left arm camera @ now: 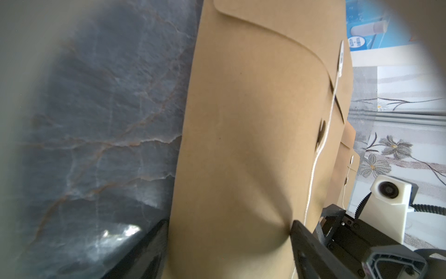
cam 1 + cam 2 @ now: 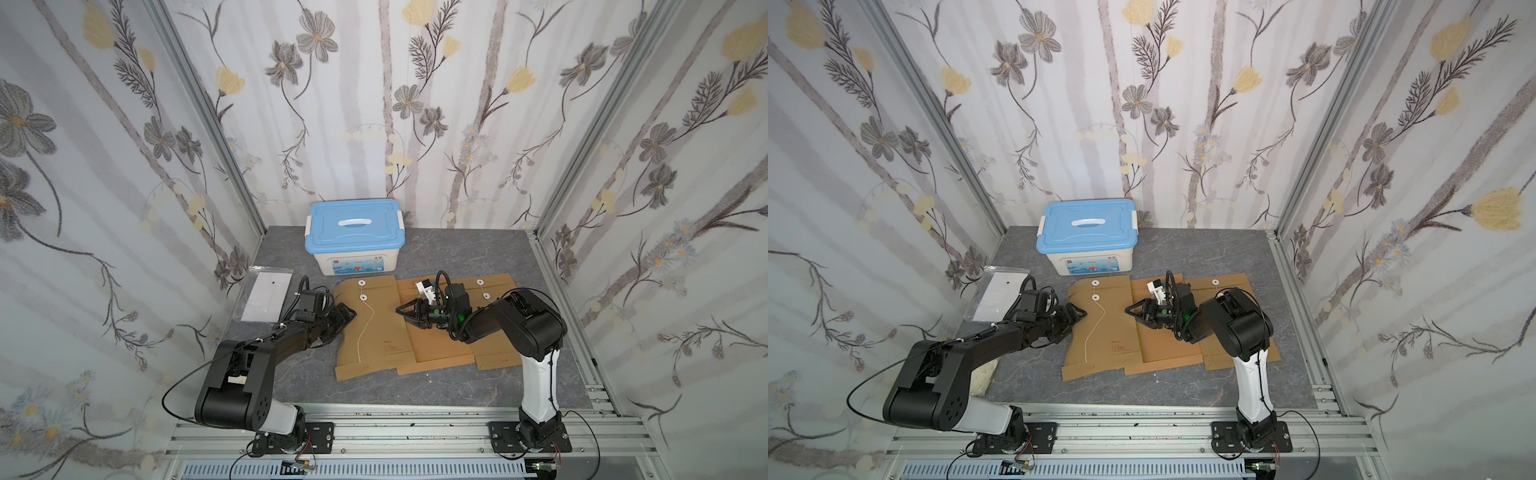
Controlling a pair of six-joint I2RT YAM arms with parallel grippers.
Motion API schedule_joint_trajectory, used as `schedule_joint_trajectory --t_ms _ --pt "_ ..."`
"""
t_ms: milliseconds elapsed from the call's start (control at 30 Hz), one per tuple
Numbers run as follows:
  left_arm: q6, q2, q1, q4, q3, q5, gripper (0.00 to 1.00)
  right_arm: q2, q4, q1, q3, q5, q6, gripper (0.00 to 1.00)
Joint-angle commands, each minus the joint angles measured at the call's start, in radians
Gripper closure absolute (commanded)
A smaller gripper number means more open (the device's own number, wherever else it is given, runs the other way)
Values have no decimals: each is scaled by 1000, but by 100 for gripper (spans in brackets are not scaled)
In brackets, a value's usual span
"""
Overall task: Close the mouth of the file bag
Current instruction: Pick up the file bag from the center of the board.
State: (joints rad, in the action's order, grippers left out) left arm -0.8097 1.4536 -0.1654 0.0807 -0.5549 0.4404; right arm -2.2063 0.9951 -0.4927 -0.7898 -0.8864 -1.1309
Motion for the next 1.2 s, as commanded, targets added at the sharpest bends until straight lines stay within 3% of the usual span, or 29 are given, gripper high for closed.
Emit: schedule_joint_trajectory --t_ms 0,133,167,300,467,533,633,867,933,1067,1133,1167 --pt "4 -23 -3 -133 4 4 18 56 -109 15 13 50 90 39" --pt "9 -56 -3 -125 20 8 20 185 -519 -3 -25 136 332 38" --pt "-1 -50 -3 -100 25 29 22 204 -546 -5 -28 139 346 39" --pt "-62 -32 -3 27 52 124 25 202 -536 9 -23 137 324 42" --pt "-66 -104 -3 48 66 137 36 93 -223 39 19 60 149 43" --pt "-57 -127 -4 29 56 147 45 49 -126 42 15 35 98 43" --pt "-60 -150 -3 38 60 160 49 36 -149 42 11 54 105 43" --pt "-80 -190 -2 96 85 183 51 131 -453 42 -8 116 288 44" --pt "-80 -214 -2 91 81 177 61 140 -478 44 -10 118 304 44" --pt "-74 -200 -2 78 70 179 73 138 -479 39 -21 112 298 44" --pt "-66 -168 -2 81 66 189 92 142 -480 33 -25 113 298 44" --pt "-55 -158 -3 75 60 195 95 147 -490 29 -29 115 299 44"
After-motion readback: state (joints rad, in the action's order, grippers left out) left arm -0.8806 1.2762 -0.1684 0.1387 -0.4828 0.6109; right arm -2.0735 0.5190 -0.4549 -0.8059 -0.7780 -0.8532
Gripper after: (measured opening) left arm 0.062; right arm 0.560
